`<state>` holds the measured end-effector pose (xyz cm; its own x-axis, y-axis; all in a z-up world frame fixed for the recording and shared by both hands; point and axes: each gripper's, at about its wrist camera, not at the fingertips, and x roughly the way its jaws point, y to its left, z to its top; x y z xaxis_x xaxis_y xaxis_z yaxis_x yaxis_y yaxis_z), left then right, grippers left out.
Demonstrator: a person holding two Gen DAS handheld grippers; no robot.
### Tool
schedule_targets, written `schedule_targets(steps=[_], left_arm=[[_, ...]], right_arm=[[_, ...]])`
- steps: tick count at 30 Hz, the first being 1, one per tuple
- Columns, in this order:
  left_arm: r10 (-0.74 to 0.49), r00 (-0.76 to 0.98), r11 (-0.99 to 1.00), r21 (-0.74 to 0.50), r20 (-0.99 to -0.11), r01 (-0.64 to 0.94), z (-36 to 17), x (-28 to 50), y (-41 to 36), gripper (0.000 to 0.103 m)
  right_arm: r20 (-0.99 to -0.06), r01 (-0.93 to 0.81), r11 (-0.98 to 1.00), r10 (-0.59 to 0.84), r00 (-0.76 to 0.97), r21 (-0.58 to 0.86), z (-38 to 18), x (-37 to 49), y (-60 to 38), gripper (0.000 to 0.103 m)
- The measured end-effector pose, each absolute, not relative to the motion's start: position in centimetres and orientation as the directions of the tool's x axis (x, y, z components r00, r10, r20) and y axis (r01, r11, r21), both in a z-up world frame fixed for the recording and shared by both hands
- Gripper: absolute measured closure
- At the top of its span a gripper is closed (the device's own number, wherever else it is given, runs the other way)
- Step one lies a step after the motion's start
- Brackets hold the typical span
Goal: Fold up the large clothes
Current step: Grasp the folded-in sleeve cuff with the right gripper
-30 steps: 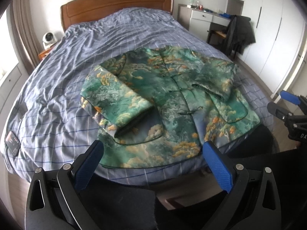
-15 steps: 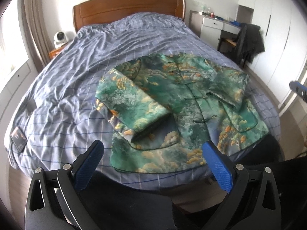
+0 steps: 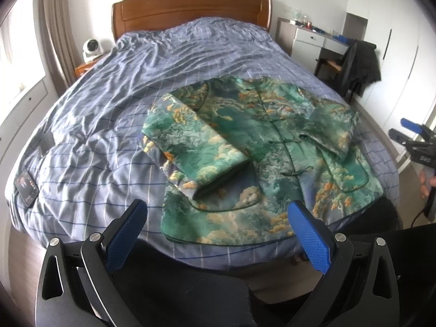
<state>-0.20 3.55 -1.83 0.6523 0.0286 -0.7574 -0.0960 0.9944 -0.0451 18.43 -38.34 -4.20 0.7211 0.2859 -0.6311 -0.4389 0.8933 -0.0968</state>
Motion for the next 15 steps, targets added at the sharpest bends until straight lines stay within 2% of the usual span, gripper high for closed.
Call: schedule_targets(steps=[5, 11, 15], left_arm=[[0.026, 0.637, 0.991, -0.061, -0.77, -0.115, -2.4, 0.0, 4.1, 0.0], [0.03, 0.636, 0.991, -0.061, -0.771, -0.121, -2.4, 0.0, 4.0, 0.0], [0.054, 0.63, 0.991, -0.037, -0.774, -0.131, -2.2, -0.2, 4.0, 0.0]], right_arm=[[-0.701, -0.451, 0.882, 0.235, 0.673, -0.137, -7.7, 22.2, -37.7, 0.0], [-0.799, -0.601, 0.781, 0.248, 0.548, -0.17, -13.4, 25.8, -33.1, 0.001], [-0.836, -0.652, 0.714, 0.176, 0.52, -0.255, -18.4, 28.1, -30.7, 0.002]])
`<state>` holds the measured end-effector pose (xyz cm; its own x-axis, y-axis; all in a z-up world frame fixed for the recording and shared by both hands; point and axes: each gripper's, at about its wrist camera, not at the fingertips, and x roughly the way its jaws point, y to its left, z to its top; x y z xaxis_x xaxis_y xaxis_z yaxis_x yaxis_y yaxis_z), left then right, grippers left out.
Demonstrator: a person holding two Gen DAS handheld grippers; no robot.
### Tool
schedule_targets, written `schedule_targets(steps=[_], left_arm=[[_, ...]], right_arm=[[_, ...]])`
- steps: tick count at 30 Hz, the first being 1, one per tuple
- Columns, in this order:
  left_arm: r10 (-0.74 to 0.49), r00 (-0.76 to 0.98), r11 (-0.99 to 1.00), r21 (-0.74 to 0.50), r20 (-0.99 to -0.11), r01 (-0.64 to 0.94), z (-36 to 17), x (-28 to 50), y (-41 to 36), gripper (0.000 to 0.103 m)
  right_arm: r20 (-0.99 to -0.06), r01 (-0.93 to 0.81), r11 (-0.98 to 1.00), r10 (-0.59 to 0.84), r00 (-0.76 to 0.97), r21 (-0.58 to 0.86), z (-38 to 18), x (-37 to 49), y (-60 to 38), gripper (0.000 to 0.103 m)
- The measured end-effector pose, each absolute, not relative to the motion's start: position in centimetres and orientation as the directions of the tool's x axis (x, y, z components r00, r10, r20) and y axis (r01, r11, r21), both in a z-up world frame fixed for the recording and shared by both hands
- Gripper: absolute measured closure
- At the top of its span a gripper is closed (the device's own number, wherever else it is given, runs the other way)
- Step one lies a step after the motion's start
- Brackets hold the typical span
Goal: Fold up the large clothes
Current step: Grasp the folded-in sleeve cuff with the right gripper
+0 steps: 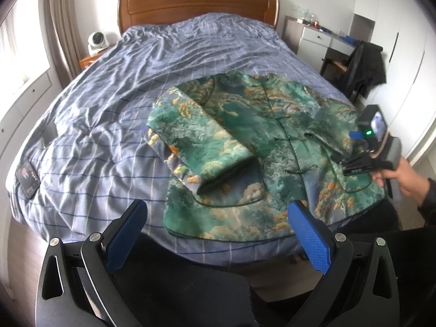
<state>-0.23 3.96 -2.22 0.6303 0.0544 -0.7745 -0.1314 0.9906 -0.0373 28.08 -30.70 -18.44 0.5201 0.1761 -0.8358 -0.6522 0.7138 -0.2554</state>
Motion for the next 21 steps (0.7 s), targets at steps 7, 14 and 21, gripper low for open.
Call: schedule_targets(steps=[7, 14, 21], left_arm=[[0.059, 0.603, 0.98, -0.069, -0.795, -0.187, -3.4, -0.6, 5.7, 0.0], [0.037, 0.591, 0.98, -0.087, -0.806, -0.181, -4.1, 0.0, 5.7, 0.0], [0.032, 0.594, 0.981, -0.088, -0.804, -0.172, -4.2, 0.2, 5.6, 0.0]], right_arm=[[-0.876, -0.609, 0.785, 0.214, 0.431, -0.108, -20.3, 30.4, -33.4, 0.081], [-0.758, -0.442, 0.894, 0.24, 0.606, -0.07, -11.4, 28.9, -39.2, 0.09], [-0.636, -0.182, 0.982, 0.113, 0.764, -0.043, -4.8, 29.3, -49.0, 0.09]])
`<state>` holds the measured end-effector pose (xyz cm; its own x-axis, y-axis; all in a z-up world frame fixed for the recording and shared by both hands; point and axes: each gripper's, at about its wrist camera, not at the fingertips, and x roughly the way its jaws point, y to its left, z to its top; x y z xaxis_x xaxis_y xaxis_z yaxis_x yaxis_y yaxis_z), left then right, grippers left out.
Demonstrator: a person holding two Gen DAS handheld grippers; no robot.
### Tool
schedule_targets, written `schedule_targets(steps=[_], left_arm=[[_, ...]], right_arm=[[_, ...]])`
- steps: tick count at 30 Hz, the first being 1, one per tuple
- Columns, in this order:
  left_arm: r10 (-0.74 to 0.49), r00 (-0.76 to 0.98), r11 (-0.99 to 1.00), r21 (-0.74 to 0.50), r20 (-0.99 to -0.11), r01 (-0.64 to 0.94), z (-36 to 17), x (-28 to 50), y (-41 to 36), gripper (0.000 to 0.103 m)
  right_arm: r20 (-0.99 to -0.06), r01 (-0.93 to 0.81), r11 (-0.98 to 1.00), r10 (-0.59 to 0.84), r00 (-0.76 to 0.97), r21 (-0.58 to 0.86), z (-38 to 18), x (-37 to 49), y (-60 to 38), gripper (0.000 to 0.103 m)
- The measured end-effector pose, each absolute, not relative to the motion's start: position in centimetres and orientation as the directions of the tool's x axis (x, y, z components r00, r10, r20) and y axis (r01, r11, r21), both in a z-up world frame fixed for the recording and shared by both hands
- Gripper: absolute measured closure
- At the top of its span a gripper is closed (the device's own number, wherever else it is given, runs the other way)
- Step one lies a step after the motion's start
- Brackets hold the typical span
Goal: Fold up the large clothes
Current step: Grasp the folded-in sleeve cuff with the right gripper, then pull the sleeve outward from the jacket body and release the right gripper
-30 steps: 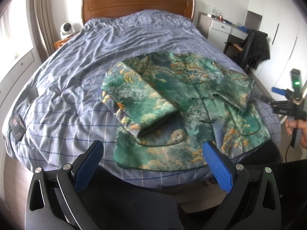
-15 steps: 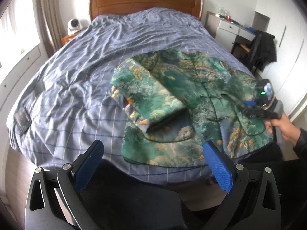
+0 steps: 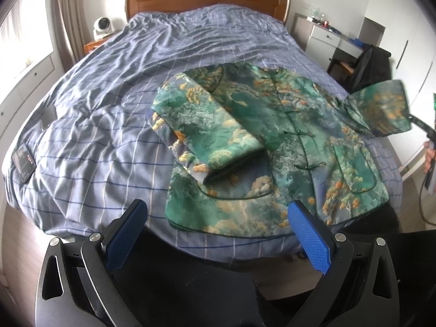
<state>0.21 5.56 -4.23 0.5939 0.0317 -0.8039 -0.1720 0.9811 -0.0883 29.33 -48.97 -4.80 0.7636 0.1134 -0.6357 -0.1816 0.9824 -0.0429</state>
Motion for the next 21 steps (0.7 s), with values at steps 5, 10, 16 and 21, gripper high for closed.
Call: schedule_targets(steps=[5, 10, 16, 21], left_arm=[[0.042, 0.584, 0.983, -0.072, -0.811, -0.17, -4.4, 0.8, 5.5, 0.0], [0.068, 0.598, 0.987, -0.031, -0.799, -0.155, -4.0, 1.1, 4.9, 0.0], [0.124, 0.614, 0.992, 0.093, -0.78, -0.083, -4.6, 2.8, 4.9, 0.0], [0.094, 0.616, 0.976, 0.194, -0.782, 0.098, -6.3, 6.1, 4.2, 0.0]], right_arm=[[-0.615, 0.043, 0.996, 0.012, 0.788, 0.074, -4.4, 30.5, -57.6, 0.09], [-0.668, 0.231, 0.959, -0.065, 0.741, 0.164, -7.9, 32.7, -64.9, 0.089], [-0.729, 0.426, 0.894, -0.197, 0.655, 0.141, -12.8, 31.6, -69.7, 0.074], [-0.733, 0.402, 0.912, -0.217, 0.645, 0.083, -14.1, 27.9, -68.4, 0.073]])
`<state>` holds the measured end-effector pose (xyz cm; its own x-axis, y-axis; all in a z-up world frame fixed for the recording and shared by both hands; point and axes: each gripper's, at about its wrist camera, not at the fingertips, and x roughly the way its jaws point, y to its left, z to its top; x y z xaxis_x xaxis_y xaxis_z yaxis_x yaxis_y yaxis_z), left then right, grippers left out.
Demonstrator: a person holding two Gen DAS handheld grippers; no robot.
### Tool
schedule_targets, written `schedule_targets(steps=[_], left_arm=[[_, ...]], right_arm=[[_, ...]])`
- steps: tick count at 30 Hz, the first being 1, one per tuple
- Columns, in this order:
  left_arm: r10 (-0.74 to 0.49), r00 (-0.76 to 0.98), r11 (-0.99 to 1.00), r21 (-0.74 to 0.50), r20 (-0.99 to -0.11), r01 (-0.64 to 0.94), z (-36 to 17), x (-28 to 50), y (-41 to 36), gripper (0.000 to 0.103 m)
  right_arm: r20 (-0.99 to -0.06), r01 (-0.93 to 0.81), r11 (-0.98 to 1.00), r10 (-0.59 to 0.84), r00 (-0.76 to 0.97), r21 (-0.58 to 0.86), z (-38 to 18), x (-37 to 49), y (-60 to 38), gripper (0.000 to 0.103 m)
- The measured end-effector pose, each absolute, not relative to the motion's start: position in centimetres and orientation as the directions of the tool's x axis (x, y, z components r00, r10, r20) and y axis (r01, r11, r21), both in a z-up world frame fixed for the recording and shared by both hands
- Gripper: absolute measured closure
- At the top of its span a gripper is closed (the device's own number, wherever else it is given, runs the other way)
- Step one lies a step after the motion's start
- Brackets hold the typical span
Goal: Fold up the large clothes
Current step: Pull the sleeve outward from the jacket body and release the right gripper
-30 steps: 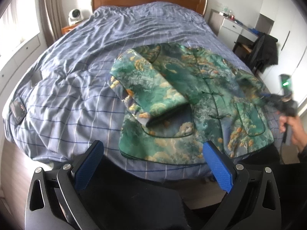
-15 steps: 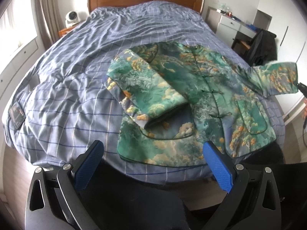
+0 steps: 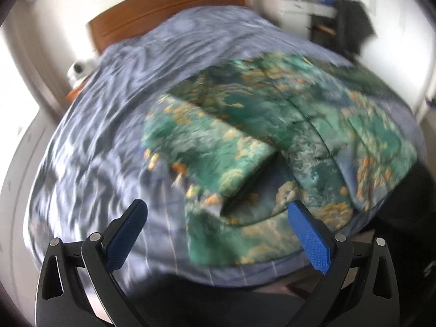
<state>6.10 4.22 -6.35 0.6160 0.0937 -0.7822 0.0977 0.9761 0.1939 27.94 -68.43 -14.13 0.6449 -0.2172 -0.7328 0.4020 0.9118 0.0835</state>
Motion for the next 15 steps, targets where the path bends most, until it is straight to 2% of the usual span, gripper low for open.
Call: schedule_targets(steps=[4, 6, 9, 11, 12, 13, 14, 15], left_arm=[[0.047, 0.579, 0.898, 0.289, -0.814, 0.333, -10.3, 9.9, 2.1, 0.001], [0.065, 0.541, 0.843, 0.336, -0.839, 0.42, -13.3, 11.9, 1.4, 0.0], [0.132, 0.518, 0.789, 0.406, -0.845, 0.461, -17.0, 14.6, 1.5, 0.0], [0.116, 0.506, 0.809, 0.377, -0.855, 0.452, -17.5, 15.8, 2.6, 0.002], [0.086, 0.496, 0.833, 0.336, -0.864, 0.439, -17.3, 16.3, 3.3, 0.007], [0.043, 0.475, 0.861, 0.273, -0.879, 0.428, -17.1, 16.7, 4.2, 0.025], [0.0, 0.449, 0.883, 0.211, -0.893, 0.42, -16.8, 17.0, 4.8, 0.048], [-0.037, 0.433, 0.9, 0.158, -0.901, 0.407, -16.6, 17.2, 5.4, 0.059]], right_arm=[[-0.714, 0.304, 0.95, -0.161, 0.681, 0.076, -13.5, 24.8, -64.0, 0.063], [-0.714, 0.256, 0.961, -0.107, 0.692, 0.104, -13.4, 23.9, -61.8, 0.063], [-0.714, 0.192, 0.971, -0.035, 0.699, 0.14, -13.0, 22.3, -59.1, 0.063], [-0.711, 0.146, 0.977, 0.009, 0.703, 0.158, -12.8, 21.5, -57.1, 0.063], [-0.71, 0.122, 0.979, 0.029, 0.704, 0.161, -12.7, 21.0, -56.0, 0.063], [-0.709, 0.106, 0.981, 0.041, 0.704, 0.161, -12.5, 20.7, -55.2, 0.063], [-0.708, 0.084, 0.983, 0.056, 0.704, 0.162, -12.4, 20.4, -54.2, 0.063], [-0.705, 0.061, 0.985, 0.073, 0.706, 0.163, -12.4, 20.1, -53.2, 0.063]])
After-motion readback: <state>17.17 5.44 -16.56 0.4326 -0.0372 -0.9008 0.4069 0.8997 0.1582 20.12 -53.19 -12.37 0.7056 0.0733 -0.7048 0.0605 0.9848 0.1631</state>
